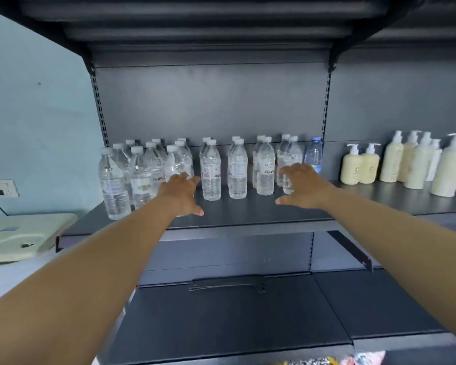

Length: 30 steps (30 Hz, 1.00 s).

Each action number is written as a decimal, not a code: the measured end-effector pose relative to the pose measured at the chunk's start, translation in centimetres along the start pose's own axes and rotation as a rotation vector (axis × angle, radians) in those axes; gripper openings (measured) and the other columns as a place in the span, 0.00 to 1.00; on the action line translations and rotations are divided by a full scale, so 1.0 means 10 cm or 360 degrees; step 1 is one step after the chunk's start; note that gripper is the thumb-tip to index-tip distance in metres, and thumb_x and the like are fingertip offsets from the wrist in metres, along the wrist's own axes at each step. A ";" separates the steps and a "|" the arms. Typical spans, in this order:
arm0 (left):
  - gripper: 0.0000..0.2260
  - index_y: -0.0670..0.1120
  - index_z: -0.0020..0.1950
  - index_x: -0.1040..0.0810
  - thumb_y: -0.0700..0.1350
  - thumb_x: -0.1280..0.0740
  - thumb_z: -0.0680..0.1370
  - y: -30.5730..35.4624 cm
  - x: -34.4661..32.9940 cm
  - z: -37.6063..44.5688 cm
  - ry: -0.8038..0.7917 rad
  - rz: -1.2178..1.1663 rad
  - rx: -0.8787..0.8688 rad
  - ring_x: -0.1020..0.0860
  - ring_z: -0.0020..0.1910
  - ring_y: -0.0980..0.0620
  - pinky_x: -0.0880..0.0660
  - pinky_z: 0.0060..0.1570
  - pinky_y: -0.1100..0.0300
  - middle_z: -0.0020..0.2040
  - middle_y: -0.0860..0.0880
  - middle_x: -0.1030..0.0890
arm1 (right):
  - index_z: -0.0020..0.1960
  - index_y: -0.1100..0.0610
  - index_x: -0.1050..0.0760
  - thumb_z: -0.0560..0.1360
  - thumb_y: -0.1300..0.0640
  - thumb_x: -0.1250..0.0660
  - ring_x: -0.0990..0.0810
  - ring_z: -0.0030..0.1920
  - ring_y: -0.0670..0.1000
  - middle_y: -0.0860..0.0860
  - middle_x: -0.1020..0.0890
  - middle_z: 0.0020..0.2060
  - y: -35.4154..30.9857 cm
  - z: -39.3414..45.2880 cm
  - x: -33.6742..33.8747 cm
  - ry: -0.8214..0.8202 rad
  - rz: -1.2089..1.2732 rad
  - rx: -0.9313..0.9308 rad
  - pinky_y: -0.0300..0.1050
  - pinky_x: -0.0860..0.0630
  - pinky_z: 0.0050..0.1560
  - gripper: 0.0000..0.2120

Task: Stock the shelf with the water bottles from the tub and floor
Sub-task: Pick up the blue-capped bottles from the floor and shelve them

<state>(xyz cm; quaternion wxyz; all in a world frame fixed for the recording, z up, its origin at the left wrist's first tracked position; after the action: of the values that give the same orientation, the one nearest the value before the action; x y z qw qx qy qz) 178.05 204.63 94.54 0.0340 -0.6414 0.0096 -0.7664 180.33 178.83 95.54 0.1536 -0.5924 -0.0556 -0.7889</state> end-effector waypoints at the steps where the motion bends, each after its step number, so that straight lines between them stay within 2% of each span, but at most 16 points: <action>1: 0.42 0.50 0.76 0.47 0.56 0.28 0.70 0.12 -0.07 -0.06 -0.0021 0.0011 -0.0027 0.45 0.75 0.43 0.39 0.70 0.46 0.77 0.44 0.46 | 0.74 0.52 0.44 0.69 0.42 0.30 0.43 0.72 0.57 0.54 0.38 0.72 0.10 -0.12 -0.03 -0.0005 -0.0022 -0.0004 0.55 0.37 0.69 0.40; 5: 0.42 0.49 0.76 0.48 0.56 0.28 0.70 0.56 -0.44 -0.31 -0.0107 -0.0044 -0.0163 0.47 0.76 0.44 0.41 0.71 0.46 0.77 0.44 0.47 | 0.74 0.51 0.44 0.69 0.41 0.30 0.45 0.74 0.57 0.54 0.41 0.74 0.49 -0.61 -0.20 -0.0036 0.0001 -0.0075 0.59 0.40 0.71 0.41; 10: 0.43 0.49 0.76 0.46 0.56 0.26 0.68 1.03 -1.15 -0.66 -0.0246 -0.0240 -0.0251 0.44 0.75 0.43 0.40 0.71 0.48 0.76 0.43 0.44 | 0.74 0.53 0.43 0.70 0.45 0.29 0.44 0.73 0.57 0.55 0.38 0.72 0.86 -1.27 -0.62 -0.0085 0.0154 -0.0184 0.54 0.42 0.71 0.38; 15: 0.42 0.49 0.76 0.45 0.57 0.27 0.68 1.38 -1.99 -1.09 -0.0434 -0.0338 -0.0284 0.40 0.73 0.42 0.36 0.68 0.46 0.75 0.44 0.41 | 0.73 0.51 0.43 0.71 0.46 0.30 0.42 0.72 0.56 0.53 0.38 0.72 1.17 -1.92 -1.19 -0.0148 0.0264 -0.0293 0.55 0.38 0.69 0.37; 20: 0.43 0.49 0.76 0.46 0.57 0.27 0.69 1.71 -2.81 -1.48 -0.0664 -0.0559 -0.0242 0.43 0.75 0.44 0.38 0.70 0.45 0.76 0.45 0.43 | 0.74 0.51 0.43 0.72 0.46 0.31 0.43 0.73 0.57 0.52 0.39 0.73 1.53 -2.54 -1.78 -0.0250 0.0357 -0.0458 0.56 0.39 0.70 0.36; 27: 0.39 0.47 0.74 0.39 0.54 0.25 0.68 2.37 -3.85 -2.11 -0.0824 -0.0904 -0.0135 0.34 0.70 0.45 0.34 0.67 0.51 0.72 0.45 0.34 | 0.73 0.53 0.41 0.71 0.49 0.28 0.40 0.72 0.56 0.53 0.35 0.71 2.22 -3.39 -2.71 -0.0340 0.0585 -0.0716 0.53 0.39 0.69 0.36; 30: 0.40 0.47 0.75 0.41 0.53 0.26 0.69 2.73 -4.32 -2.36 -0.0916 -0.1030 -0.0082 0.39 0.73 0.47 0.39 0.71 0.52 0.75 0.46 0.38 | 0.73 0.53 0.40 0.71 0.49 0.29 0.39 0.71 0.56 0.53 0.35 0.71 2.53 -3.73 -3.15 -0.0412 0.0648 -0.0738 0.51 0.39 0.68 0.35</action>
<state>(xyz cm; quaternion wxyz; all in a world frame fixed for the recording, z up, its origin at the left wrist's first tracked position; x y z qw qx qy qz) 163.48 179.50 46.31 -0.2228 -0.7996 -0.1827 -0.5270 161.76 150.39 52.30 0.1608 -0.7059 0.2259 -0.6518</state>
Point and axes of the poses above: each hand's wrist, its own z-axis towards the middle knuckle, its own x-axis out of the back of the hand, y = z × x, the point moved 7 cm from there along z, towards the middle knuckle
